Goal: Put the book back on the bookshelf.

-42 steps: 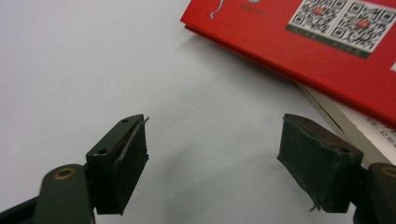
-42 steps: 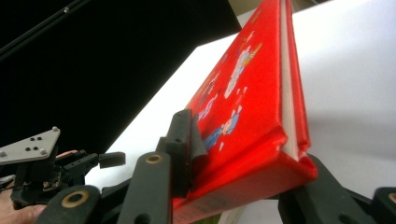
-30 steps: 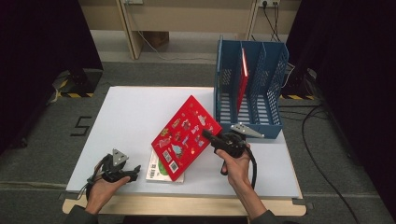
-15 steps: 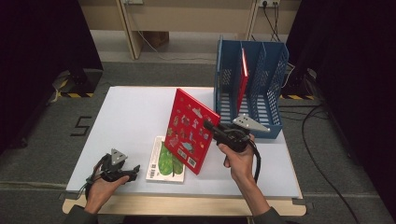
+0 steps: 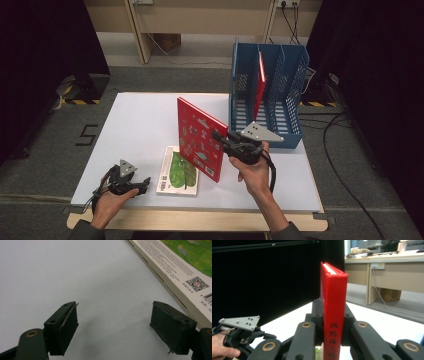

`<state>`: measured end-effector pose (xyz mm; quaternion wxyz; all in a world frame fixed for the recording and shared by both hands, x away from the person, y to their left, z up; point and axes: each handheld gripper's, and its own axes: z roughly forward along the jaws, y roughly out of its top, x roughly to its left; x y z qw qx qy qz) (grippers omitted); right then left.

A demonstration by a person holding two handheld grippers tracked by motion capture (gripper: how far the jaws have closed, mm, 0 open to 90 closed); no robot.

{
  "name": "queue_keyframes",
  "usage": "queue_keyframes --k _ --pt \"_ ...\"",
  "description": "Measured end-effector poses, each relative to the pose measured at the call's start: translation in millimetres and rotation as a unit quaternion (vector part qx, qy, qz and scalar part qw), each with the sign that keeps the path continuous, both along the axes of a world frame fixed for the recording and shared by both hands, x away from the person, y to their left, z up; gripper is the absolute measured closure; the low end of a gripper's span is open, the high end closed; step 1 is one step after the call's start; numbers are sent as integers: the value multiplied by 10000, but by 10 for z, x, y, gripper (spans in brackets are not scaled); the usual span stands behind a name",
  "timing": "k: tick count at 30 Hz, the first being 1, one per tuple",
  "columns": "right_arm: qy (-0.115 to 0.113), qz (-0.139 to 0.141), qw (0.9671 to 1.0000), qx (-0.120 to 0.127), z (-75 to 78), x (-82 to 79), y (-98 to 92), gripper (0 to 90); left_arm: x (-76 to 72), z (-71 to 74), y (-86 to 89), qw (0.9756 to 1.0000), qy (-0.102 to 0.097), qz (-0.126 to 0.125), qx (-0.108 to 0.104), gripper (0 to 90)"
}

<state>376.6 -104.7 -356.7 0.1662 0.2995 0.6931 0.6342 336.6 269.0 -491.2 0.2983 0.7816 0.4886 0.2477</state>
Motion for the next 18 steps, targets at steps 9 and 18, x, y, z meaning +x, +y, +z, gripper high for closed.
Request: queue_keyframes --k 9,18 --pt "-66 105 9999 -62 -24 -38 16 781 4 -16 -14 10000 72 -36 -48 204" --pt "-73 260 9996 -107 -102 -50 95 761 0 -13 -9 9999 84 -31 -56 202"
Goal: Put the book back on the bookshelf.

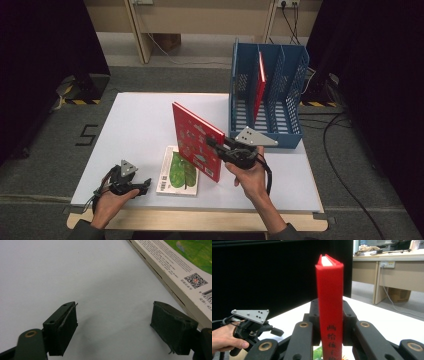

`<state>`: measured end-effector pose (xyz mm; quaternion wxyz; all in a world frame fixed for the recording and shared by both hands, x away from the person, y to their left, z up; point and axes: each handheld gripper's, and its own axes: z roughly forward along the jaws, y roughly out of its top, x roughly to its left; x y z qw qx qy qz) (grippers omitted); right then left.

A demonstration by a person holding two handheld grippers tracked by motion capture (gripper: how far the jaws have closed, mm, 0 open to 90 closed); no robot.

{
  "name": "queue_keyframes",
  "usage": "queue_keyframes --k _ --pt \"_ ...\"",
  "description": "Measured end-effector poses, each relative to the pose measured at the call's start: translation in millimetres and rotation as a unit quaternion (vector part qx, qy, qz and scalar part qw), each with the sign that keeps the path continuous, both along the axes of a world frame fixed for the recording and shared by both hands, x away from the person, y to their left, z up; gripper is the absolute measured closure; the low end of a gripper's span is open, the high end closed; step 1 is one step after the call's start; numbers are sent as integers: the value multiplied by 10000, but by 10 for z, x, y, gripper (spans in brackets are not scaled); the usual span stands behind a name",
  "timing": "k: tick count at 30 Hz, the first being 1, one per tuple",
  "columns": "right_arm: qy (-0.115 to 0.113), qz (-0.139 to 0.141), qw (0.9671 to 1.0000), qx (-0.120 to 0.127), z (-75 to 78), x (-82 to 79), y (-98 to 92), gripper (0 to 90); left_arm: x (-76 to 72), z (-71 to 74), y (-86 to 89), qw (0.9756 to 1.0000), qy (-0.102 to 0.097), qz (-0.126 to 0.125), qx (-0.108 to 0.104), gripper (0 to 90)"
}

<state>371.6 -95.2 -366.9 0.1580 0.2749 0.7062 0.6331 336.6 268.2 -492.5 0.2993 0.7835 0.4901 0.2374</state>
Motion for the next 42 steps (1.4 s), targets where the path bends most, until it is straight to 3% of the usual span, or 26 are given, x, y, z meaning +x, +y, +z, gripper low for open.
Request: queue_keyframes --k 15,42 --pt "-1 -18 9999 -131 -116 27 97 754 8 0 0 10000 7 10 2 201" --pt "75 -117 9999 -36 -389 141 267 751 14 -2 -3 10000 13 -1 2 199"
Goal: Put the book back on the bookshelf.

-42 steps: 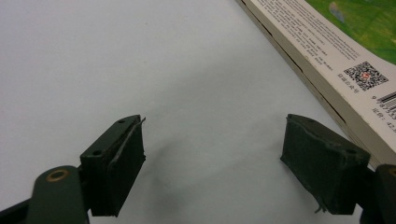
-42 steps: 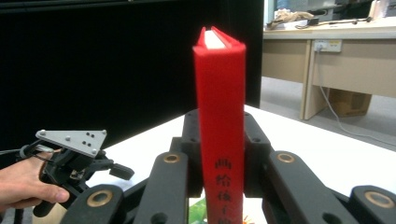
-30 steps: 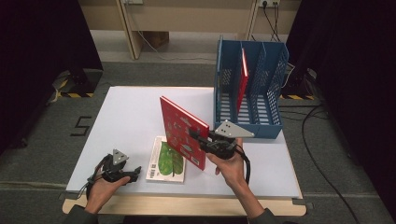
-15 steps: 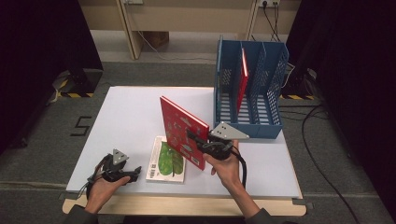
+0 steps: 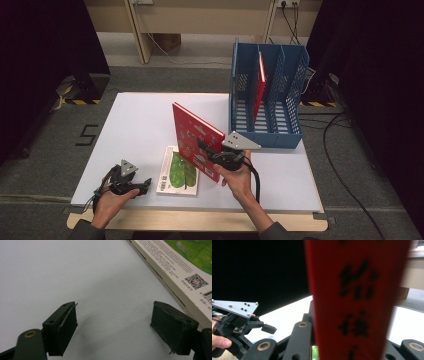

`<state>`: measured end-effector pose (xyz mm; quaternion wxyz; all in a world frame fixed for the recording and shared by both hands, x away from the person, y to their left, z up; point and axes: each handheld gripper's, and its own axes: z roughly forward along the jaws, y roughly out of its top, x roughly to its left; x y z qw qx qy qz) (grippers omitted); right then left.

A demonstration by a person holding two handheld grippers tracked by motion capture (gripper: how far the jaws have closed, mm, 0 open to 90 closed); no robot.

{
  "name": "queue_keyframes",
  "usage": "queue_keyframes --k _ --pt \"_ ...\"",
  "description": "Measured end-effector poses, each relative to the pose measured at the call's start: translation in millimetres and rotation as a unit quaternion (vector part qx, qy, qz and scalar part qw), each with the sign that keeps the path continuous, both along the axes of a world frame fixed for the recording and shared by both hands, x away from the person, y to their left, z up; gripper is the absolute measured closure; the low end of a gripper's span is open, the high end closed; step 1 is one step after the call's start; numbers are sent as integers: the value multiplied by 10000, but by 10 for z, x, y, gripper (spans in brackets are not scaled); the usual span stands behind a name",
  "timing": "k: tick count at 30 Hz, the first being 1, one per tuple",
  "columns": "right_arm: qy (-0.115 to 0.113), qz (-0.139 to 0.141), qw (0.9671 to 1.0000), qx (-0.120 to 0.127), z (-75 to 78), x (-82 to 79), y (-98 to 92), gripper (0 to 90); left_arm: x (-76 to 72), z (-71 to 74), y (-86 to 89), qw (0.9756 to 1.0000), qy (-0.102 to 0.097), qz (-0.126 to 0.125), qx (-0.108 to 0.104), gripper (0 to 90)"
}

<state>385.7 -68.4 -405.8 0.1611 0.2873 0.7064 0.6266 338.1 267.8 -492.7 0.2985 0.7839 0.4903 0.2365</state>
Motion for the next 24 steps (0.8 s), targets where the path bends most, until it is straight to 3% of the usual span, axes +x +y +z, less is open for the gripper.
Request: queue_keyframes --k 21,24 --pt "70 -41 10000 23 -120 33 34 745 -2 0 -6 10000 -2 -15 6 201" --pt "-4 -40 10000 -7 -137 42 38 742 -1 1 -4 10000 -2 -18 11 200"
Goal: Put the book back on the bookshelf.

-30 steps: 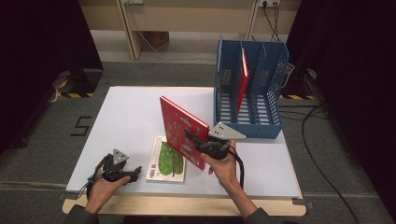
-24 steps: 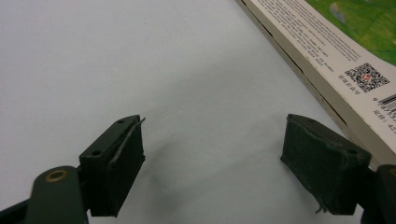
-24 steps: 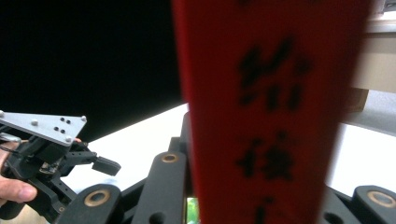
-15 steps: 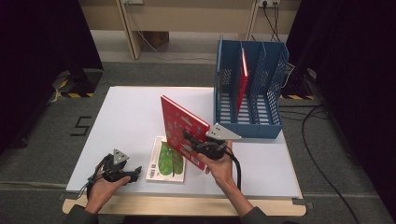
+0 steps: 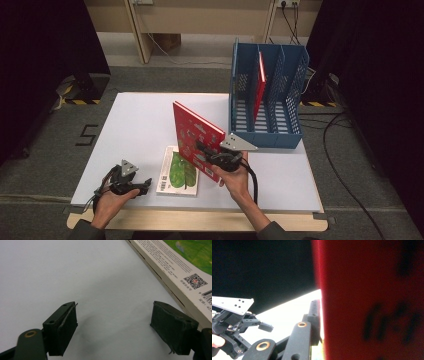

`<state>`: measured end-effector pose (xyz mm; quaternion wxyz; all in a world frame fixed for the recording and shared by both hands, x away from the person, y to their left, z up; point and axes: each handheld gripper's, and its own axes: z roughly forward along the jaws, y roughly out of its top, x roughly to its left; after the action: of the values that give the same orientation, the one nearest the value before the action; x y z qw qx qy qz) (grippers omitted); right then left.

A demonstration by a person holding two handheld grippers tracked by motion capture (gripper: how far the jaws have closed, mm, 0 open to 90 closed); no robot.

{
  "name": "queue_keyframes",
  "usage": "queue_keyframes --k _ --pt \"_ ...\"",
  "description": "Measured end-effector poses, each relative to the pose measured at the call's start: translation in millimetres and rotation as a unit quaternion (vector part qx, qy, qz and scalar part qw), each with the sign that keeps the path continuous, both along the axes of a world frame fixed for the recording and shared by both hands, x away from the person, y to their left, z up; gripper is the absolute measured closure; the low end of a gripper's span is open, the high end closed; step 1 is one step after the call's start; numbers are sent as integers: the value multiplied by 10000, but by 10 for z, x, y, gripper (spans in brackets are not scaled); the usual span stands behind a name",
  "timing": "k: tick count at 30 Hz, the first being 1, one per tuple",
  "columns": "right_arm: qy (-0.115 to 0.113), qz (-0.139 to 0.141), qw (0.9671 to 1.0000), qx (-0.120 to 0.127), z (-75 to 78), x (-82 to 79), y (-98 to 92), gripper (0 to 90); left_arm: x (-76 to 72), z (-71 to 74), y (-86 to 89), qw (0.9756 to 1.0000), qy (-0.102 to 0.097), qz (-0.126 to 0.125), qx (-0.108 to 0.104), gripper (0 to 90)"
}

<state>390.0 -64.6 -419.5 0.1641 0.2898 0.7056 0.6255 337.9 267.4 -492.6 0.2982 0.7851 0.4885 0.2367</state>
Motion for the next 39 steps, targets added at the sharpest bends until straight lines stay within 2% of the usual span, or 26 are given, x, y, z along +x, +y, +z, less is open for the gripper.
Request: queue_keyframes --k 16,22,23,36,39 --pt "-5 -4 10000 -32 -111 10 23 763 -2 0 -4 10000 1 2 -21 199" --pt "-223 -71 9997 -119 -113 33 1 790 -1 3 6 10000 -7 0 -16 200" --pt "-100 -70 9999 -90 -112 18 -1 790 -1 3 6 10000 -7 0 -16 200" --pt "-106 9 9999 -19 -83 25 -35 795 -2 5 23 10000 -12 13 -27 200" --pt "-175 6 9998 -40 -64 20 -42 796 -4 14 23 10000 -25 26 -45 200"
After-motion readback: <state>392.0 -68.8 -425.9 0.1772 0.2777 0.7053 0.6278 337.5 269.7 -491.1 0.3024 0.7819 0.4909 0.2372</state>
